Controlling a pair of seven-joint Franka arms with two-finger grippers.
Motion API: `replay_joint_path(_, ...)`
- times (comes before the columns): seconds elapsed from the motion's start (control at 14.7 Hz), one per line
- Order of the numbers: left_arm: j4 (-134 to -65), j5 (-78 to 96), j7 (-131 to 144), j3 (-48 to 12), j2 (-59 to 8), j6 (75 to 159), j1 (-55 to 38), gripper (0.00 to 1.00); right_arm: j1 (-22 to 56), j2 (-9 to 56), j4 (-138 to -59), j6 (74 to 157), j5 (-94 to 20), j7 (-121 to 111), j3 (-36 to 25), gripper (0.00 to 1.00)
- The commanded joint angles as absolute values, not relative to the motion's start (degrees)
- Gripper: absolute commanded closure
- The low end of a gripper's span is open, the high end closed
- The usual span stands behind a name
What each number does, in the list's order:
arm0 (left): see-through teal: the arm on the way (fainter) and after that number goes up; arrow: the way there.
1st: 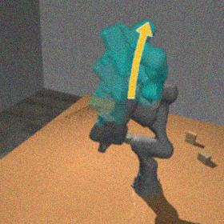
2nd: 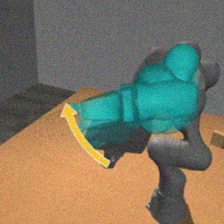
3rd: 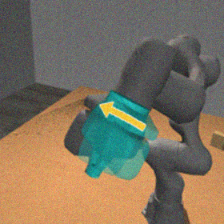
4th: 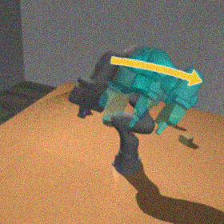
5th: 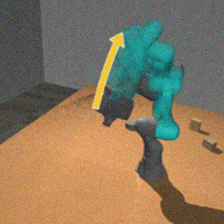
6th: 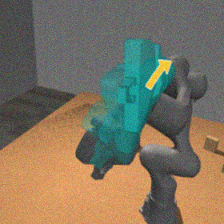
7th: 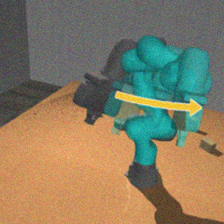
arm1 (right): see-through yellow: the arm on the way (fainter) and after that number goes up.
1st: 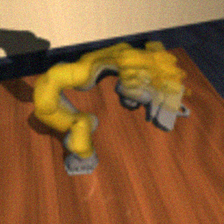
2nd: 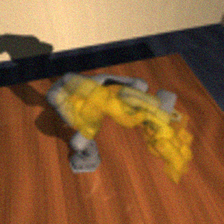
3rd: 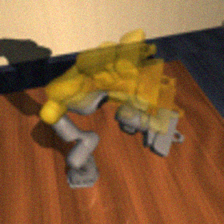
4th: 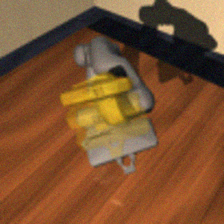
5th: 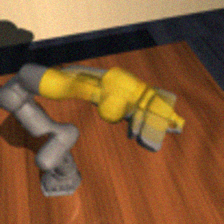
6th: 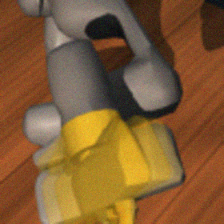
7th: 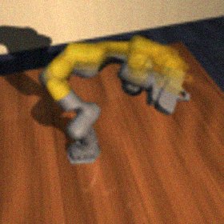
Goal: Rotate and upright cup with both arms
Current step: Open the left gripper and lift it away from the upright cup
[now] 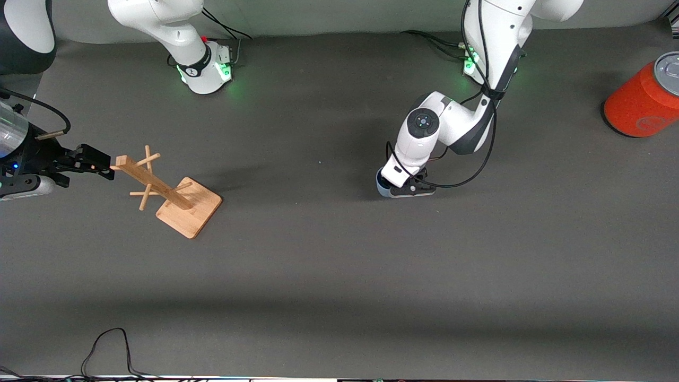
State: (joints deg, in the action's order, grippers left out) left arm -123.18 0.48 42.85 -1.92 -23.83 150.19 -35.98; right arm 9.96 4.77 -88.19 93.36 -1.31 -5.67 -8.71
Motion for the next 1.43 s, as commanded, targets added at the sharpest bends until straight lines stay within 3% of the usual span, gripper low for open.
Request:
replay_joint_path(0.0,-122.52,-0.18,42.28,-1.41,-24.17,150.38,-36.65,0.00,10.02,5.45,-86.84,92.81,-1.76,-6.77,-9.05,0.00)
replay_joint_path(0.48,-122.34,-0.09,42.28,-1.41,-20.84,146.45,-36.47,0.00,10.11,5.36,-86.75,92.81,-1.76,-6.59,-9.05,0.00)
replay_joint_path(1.02,-119.45,1.14,41.84,-1.41,-8.01,127.11,-35.77,0.00,10.02,5.36,-86.75,92.81,-1.58,-7.03,-9.05,0.00)
replay_joint_path(1.36,-111.04,2.80,35.90,-0.88,-2.11,109.82,-28.24,0.00,10.02,5.36,-86.75,92.81,-1.76,-6.94,-9.05,0.00)
